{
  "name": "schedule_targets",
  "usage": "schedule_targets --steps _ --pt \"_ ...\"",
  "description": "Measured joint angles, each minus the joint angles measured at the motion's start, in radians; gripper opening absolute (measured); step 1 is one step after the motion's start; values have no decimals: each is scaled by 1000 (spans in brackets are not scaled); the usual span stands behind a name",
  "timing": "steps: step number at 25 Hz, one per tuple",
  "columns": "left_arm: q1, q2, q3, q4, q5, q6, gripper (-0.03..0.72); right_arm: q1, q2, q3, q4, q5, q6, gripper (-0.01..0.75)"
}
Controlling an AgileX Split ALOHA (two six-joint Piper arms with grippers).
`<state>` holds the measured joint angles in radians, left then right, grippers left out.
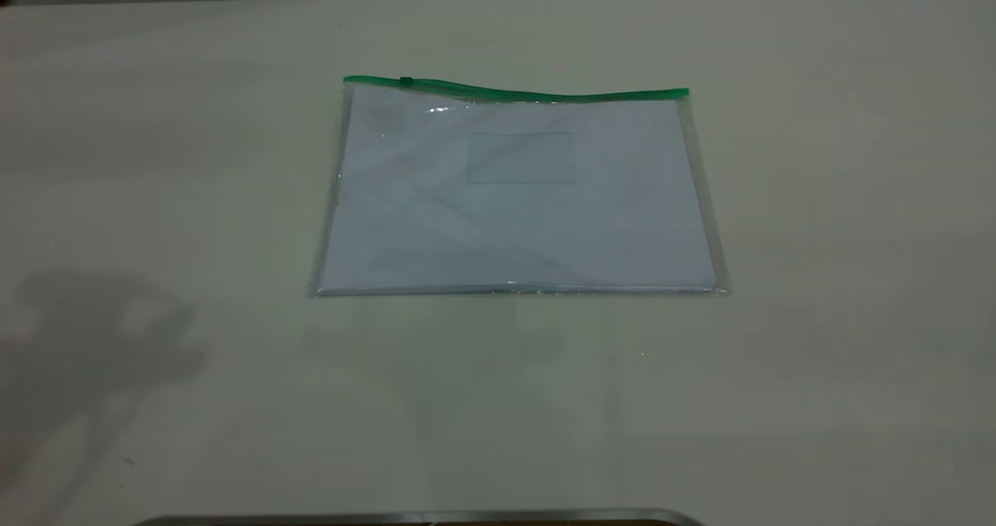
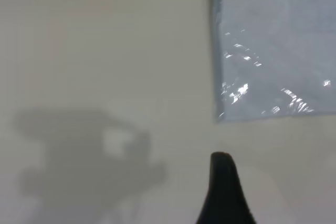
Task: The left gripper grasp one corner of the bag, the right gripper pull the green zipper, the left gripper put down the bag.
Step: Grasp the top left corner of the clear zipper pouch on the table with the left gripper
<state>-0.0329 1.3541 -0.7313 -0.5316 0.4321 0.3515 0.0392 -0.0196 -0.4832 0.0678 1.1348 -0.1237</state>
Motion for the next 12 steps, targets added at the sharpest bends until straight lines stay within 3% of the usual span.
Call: schedule_targets --steps 5,12 --pt "0 234 -224 -92 108 109 590 0 0 0 0 0 0 503" --pt "0 512 -525 -99 281 151 590 0 0 0 0 0 0 503"
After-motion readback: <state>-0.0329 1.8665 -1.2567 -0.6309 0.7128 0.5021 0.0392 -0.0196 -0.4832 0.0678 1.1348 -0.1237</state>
